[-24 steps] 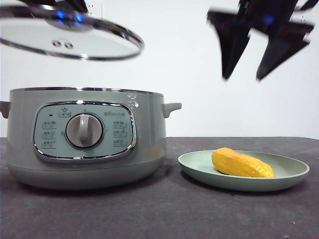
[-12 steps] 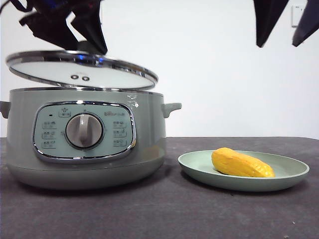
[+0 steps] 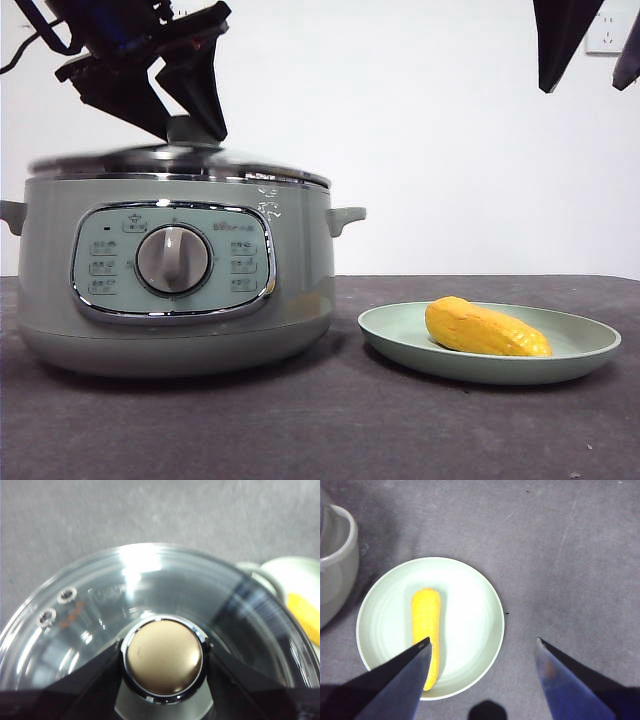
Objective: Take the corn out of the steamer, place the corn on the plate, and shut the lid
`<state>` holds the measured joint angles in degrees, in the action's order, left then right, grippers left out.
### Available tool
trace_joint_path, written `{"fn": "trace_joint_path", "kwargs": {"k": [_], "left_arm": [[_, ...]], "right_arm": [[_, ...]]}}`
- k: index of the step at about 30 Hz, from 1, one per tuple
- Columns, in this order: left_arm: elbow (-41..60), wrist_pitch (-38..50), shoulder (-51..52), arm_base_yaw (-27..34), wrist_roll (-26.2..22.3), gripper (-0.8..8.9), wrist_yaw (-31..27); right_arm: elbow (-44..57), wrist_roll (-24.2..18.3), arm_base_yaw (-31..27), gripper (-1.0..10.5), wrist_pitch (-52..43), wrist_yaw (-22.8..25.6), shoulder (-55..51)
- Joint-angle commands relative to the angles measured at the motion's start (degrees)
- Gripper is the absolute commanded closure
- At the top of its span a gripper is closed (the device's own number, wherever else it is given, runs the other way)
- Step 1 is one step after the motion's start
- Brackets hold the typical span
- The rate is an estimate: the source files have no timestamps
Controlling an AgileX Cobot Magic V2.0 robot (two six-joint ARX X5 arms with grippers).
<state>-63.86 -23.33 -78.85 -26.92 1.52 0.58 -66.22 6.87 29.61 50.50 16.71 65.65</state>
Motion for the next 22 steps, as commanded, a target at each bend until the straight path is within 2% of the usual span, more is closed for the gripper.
{"fn": "trace_joint_path", "kwargs": {"k": [1, 7, 9, 12, 13, 14, 22], "left_arm": [[-0.8, 0.5, -1.0, -0.2, -0.1, 8.22, -0.6], [-0.8, -0.8, -1.0, -0.1, -0.1, 8.13, -0.5], [-0.8, -0.9, -1.0, -0.1, 0.0, 7.72, -0.4], [-0.8, -0.7, -1.0, -0.1, 0.0, 4.85, -0.4], [-0.8, -0.7, -1.0, -0.1, 0.0, 4.05, -0.4], [-0.8, -0.7, -1.0, -0.1, 0.1, 3.71, -0.4], [-0.8, -1.2, 3.8, -0.2, 1.7, 3.73, -0.5]], "right_arm": [[0.3, 0.6, 0.0, 6.0, 0.0, 0.2, 0.0], [0.3, 0.6, 0.0, 6.0, 0.0, 0.2, 0.0], [0.3, 0.6, 0.0, 6.0, 0.0, 0.2, 0.0], [0.3, 0.6, 0.0, 6.0, 0.0, 0.2, 0.0], [0.3, 0.6, 0.0, 6.0, 0.0, 0.2, 0.0], [0.3, 0.6, 0.0, 6.0, 0.0, 0.2, 0.0], [0.3, 0.5, 0.0, 6.0, -0.3, 0.1, 0.0]]}}
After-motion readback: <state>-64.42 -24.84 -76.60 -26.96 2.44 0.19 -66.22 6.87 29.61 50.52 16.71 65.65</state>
